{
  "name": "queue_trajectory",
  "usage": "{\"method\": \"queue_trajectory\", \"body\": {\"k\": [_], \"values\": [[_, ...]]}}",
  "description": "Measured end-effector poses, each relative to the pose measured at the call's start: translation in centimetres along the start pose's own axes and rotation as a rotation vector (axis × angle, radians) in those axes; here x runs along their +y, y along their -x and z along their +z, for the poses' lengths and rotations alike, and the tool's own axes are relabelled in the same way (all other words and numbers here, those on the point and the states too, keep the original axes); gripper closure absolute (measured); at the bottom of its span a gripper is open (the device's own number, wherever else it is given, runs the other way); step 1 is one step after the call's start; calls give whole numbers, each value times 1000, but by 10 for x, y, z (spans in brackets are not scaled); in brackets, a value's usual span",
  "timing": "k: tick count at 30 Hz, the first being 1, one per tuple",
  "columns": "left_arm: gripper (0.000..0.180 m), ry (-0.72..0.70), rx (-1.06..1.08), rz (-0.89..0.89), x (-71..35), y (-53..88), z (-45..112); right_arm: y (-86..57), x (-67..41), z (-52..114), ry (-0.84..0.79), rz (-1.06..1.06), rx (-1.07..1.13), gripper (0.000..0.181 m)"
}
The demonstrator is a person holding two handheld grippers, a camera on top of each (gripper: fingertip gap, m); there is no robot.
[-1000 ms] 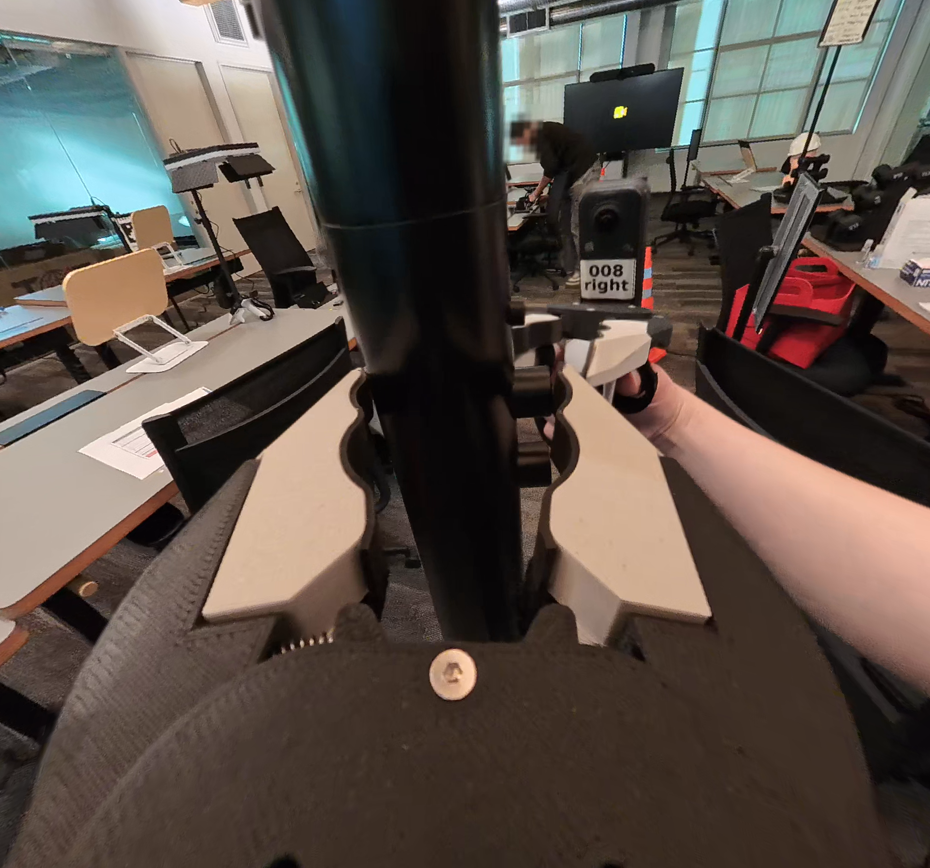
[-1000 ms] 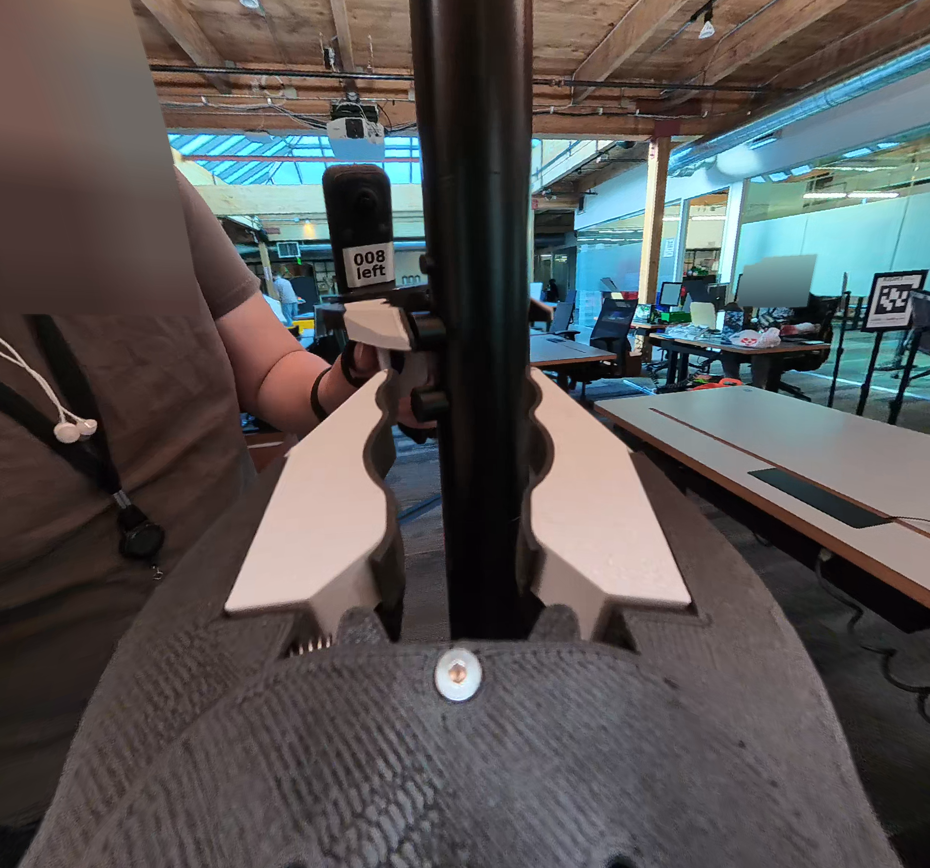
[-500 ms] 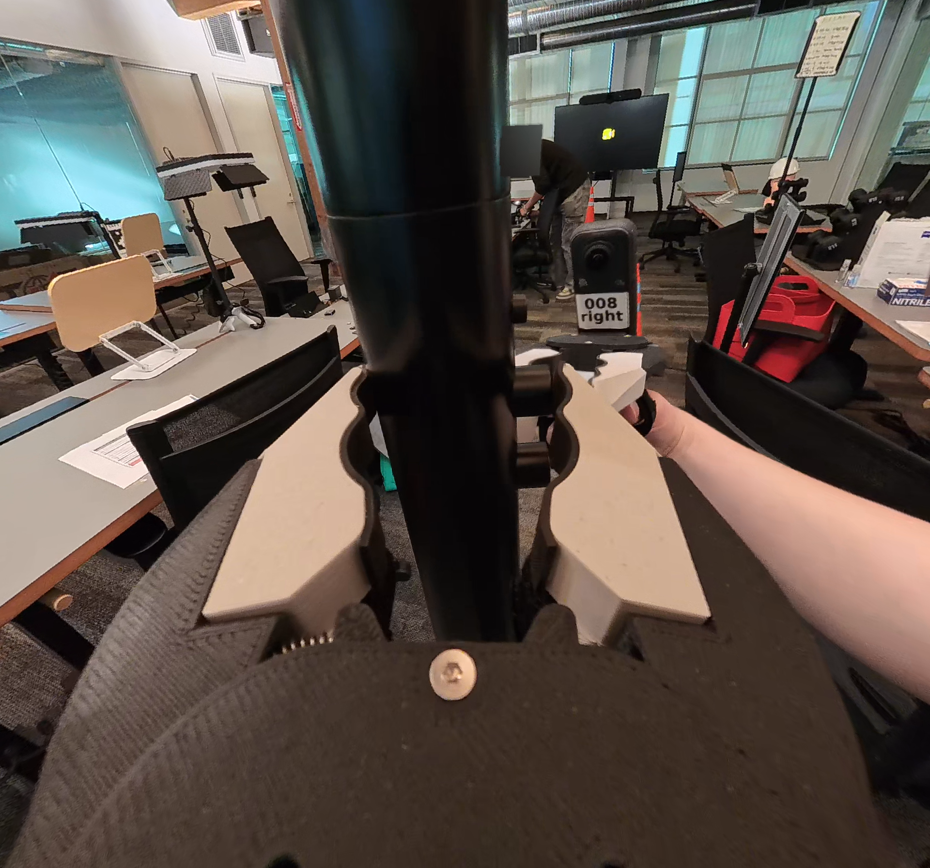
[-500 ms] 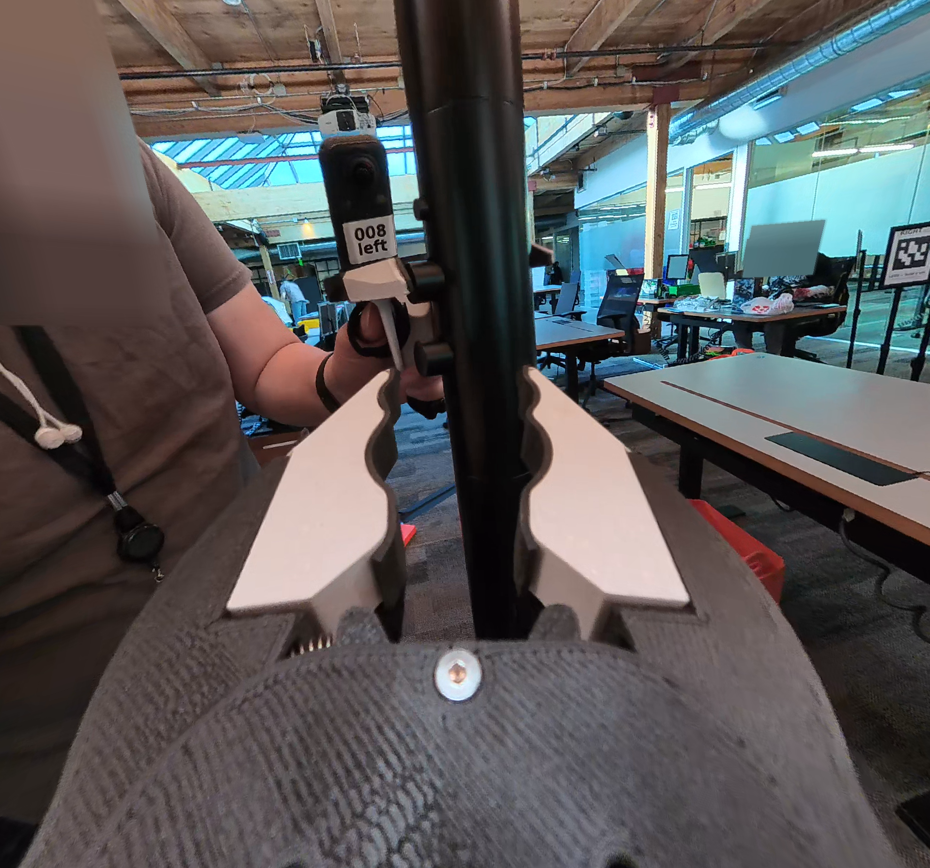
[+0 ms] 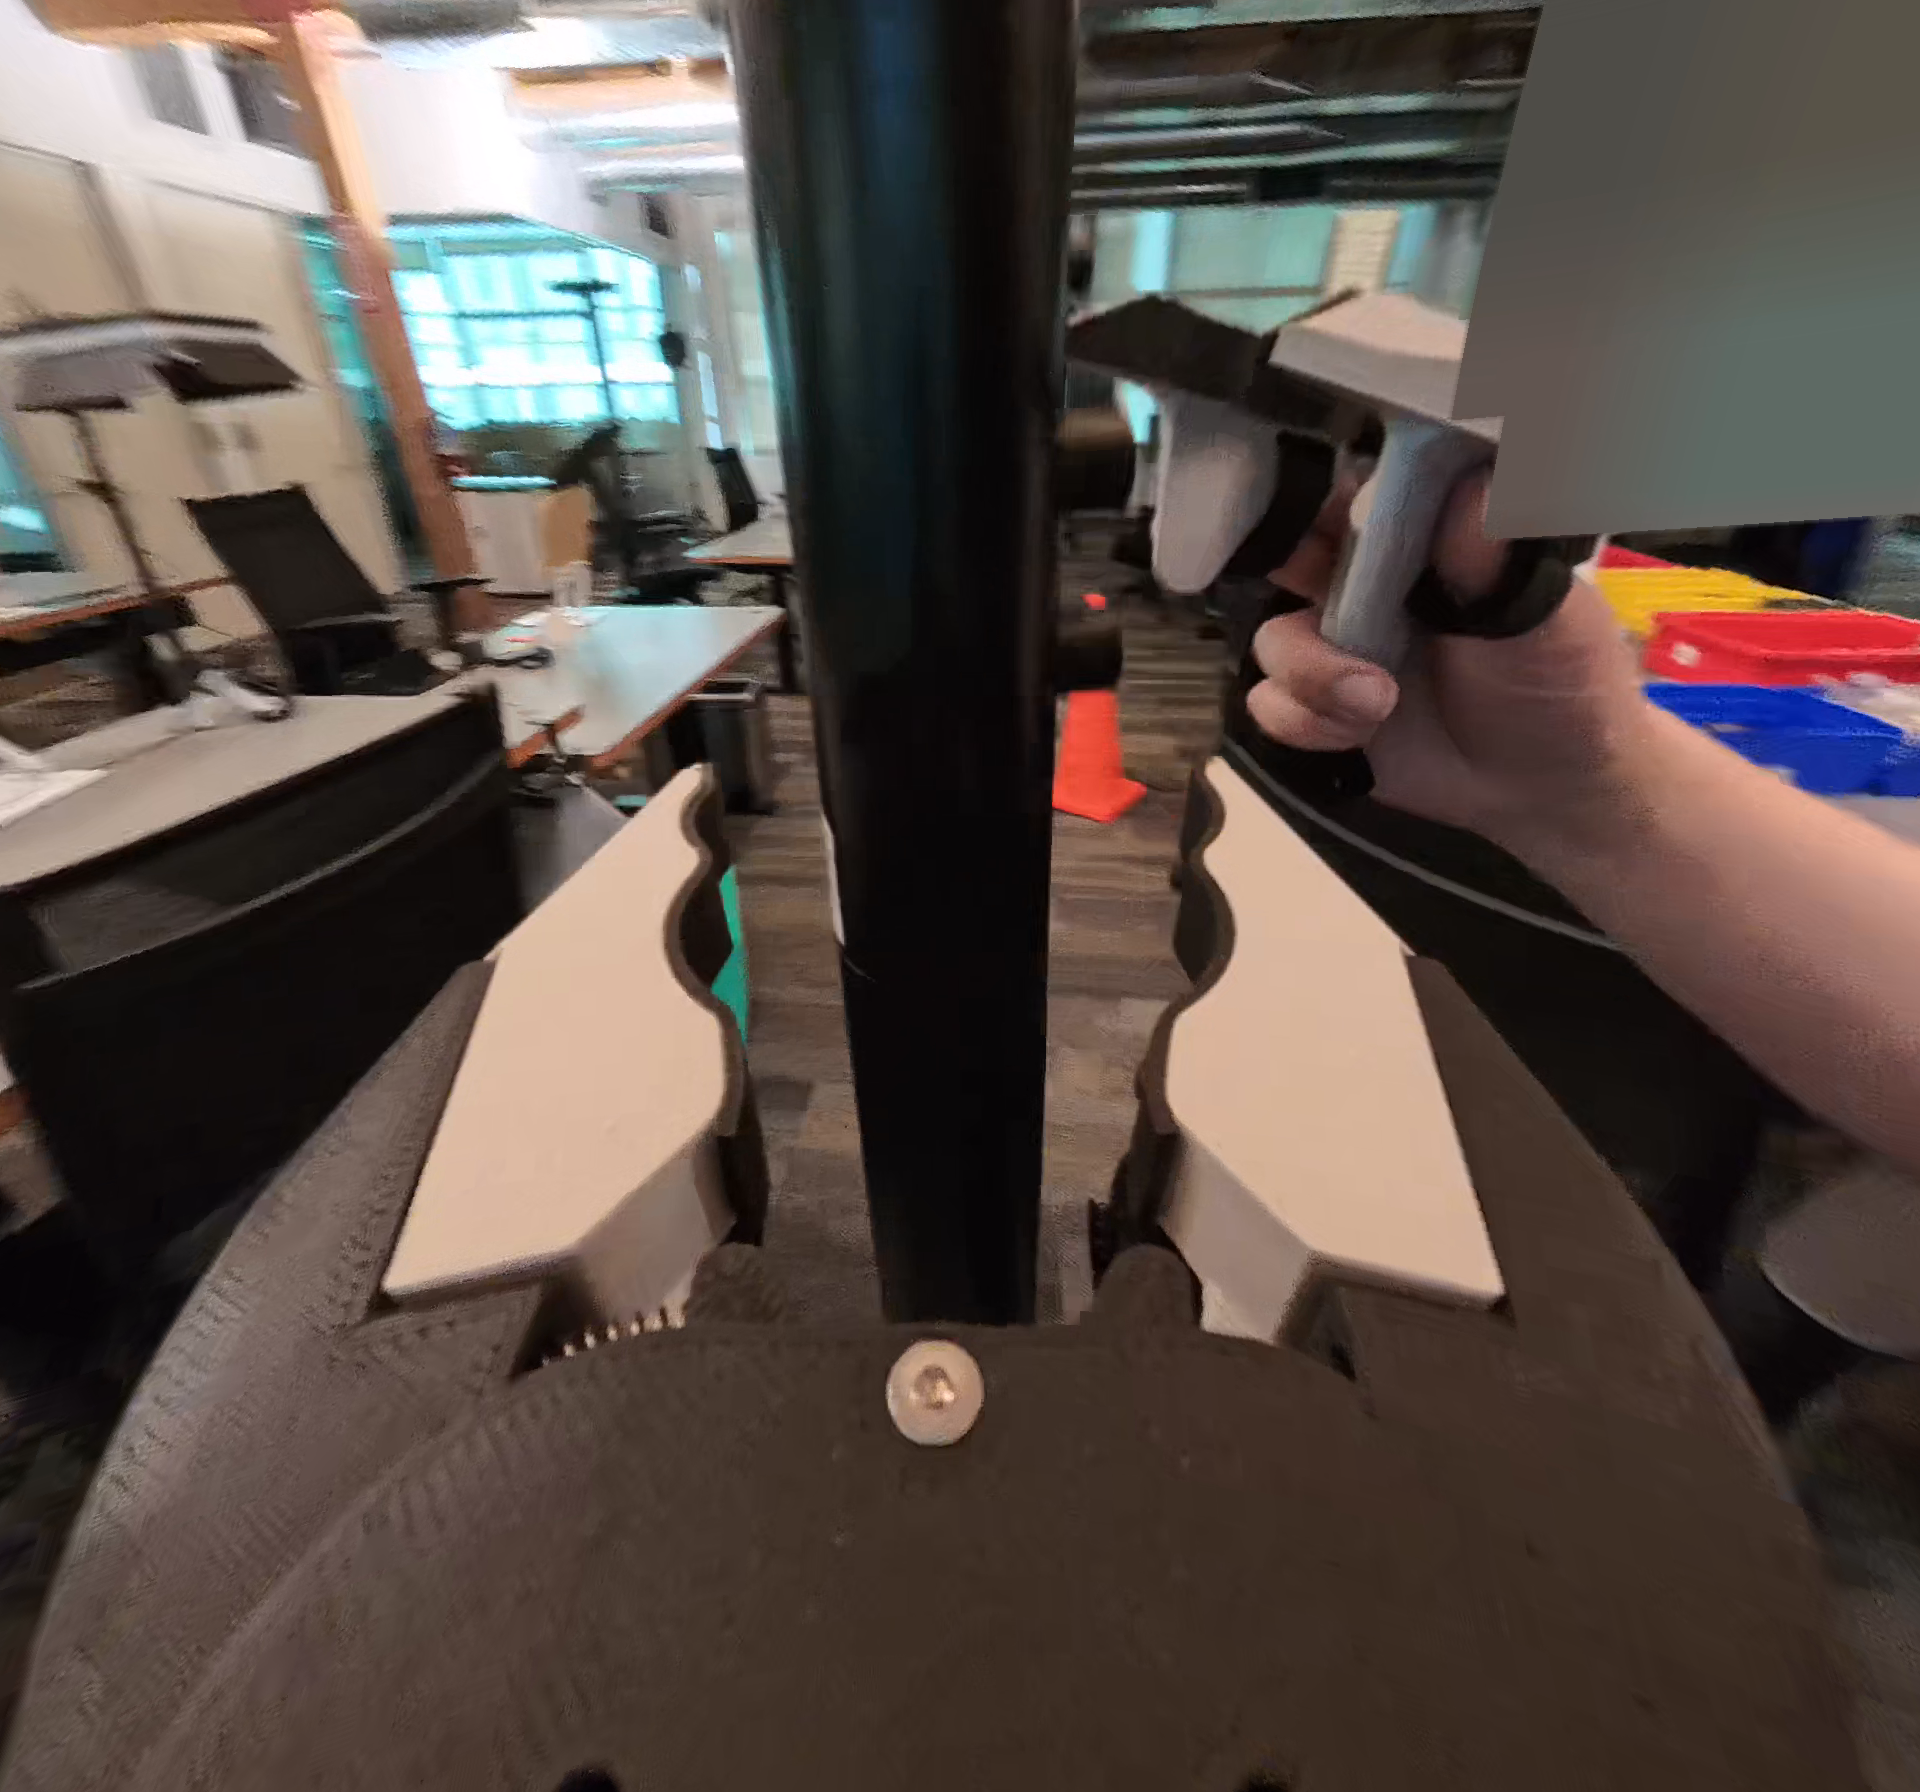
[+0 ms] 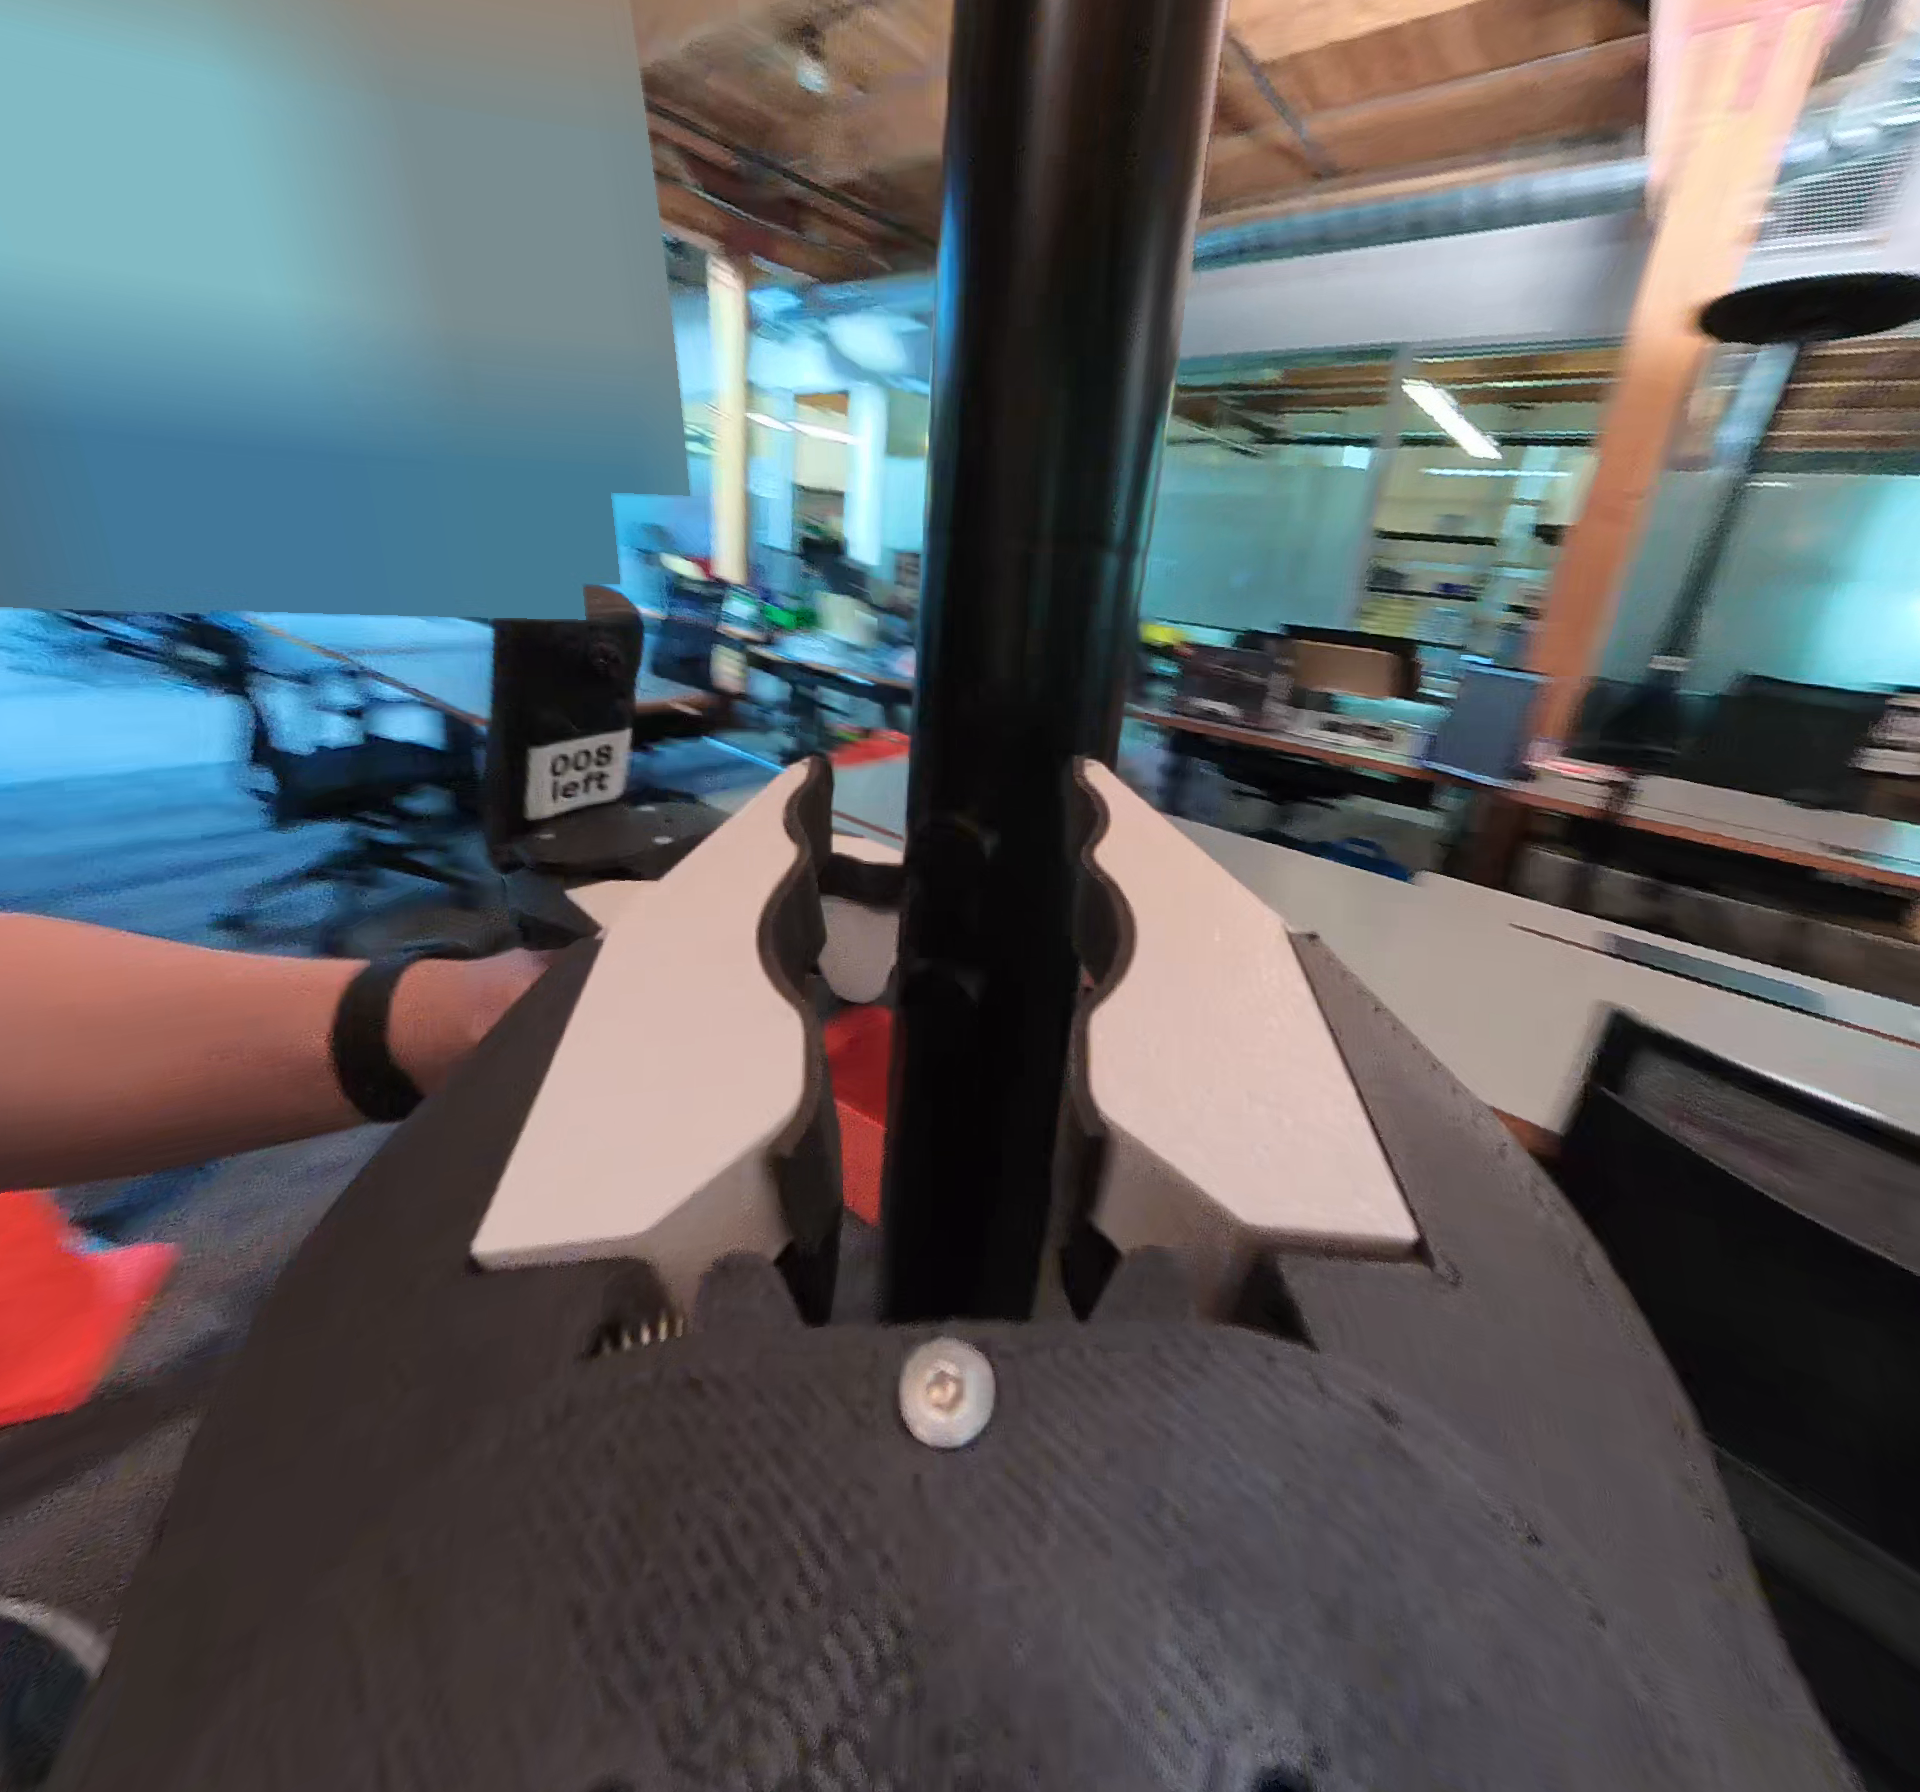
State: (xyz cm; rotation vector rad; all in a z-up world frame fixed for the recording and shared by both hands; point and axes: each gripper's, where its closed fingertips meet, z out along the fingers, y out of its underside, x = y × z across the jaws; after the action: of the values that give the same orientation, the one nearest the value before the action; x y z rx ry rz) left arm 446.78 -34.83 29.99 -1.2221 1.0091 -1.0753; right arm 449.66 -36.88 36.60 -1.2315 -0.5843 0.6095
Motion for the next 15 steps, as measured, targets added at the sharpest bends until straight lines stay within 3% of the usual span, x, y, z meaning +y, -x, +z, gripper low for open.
{"method": "queue_trajectory", "body": {"k": [4, 8, 10, 13, 15], "values": [[102, 1, 146, -59, 32, -2, 17, 3, 24, -10, 97, -246, 251, 146], [123, 2, 205, -104, 51, -3, 30, 3, 44, -6, 183, -207, 350, 140], [123, -30, 213, -100, 51, -3, 32, 0, 60, -5, 241, -184, 389, 143], [123, -50, 219, -108, 52, -2, 31, 3, 57, -7, 217, -257, 416, 161], [123, -53, 229, -113, 52, -2, 30, 3, 50, -6, 223, -316, 425, 160]]}}
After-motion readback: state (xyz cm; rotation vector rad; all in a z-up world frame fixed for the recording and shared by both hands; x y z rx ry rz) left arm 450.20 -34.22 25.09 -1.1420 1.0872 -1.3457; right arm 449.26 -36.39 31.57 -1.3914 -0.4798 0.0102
